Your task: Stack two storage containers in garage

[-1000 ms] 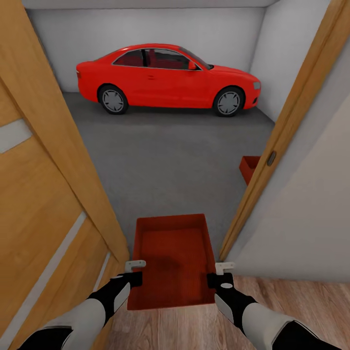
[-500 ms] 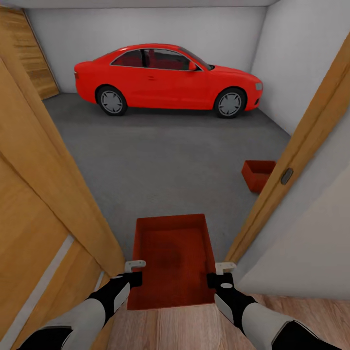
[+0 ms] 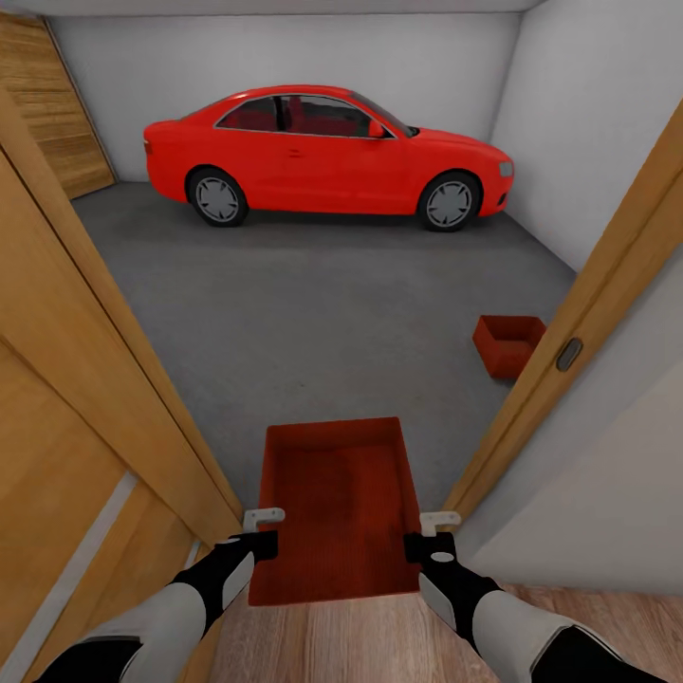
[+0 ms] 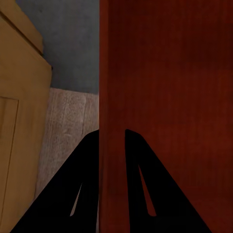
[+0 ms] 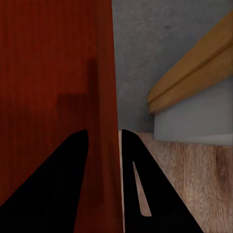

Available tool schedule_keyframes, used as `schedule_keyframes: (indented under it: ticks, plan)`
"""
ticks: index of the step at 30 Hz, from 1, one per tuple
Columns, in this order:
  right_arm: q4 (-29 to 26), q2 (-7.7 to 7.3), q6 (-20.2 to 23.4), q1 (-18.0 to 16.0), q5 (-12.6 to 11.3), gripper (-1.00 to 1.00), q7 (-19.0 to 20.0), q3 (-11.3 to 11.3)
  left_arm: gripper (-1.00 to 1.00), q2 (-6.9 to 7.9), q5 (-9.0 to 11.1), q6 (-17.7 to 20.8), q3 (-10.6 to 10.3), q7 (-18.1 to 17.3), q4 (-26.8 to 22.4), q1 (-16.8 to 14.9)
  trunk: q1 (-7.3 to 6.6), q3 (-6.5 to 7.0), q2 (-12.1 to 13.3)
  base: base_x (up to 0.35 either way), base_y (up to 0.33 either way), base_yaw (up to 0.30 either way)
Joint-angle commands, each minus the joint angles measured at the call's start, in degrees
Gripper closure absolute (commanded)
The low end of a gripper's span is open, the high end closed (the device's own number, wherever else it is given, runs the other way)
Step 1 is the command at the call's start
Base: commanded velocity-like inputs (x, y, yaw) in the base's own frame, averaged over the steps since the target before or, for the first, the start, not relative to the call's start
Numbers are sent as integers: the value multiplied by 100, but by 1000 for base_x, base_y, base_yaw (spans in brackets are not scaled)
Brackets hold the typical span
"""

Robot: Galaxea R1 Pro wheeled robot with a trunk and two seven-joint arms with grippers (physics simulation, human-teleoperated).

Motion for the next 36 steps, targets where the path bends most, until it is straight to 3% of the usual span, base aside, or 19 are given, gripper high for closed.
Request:
schedule_keyframes:
  ticks: [1, 24, 36]
  plan:
    - [-1, -57, -18, -9, -60, 100, -16, -183, 100, 1, 117, 34, -341, 20, -9, 5, 0, -5, -3, 0, 0, 0]
    - [-1, -57, -51, -9, -59, 100, -16, -183, 100, -1, 117, 36, -365, 18, -9, 5, 0, -5, -3, 0, 0, -34]
    - [-1, -57, -51, -9, -60, 100, -16, -183, 100, -8, 117, 45, -366, 17, -9, 5, 0, -5, -3, 0, 116, 0]
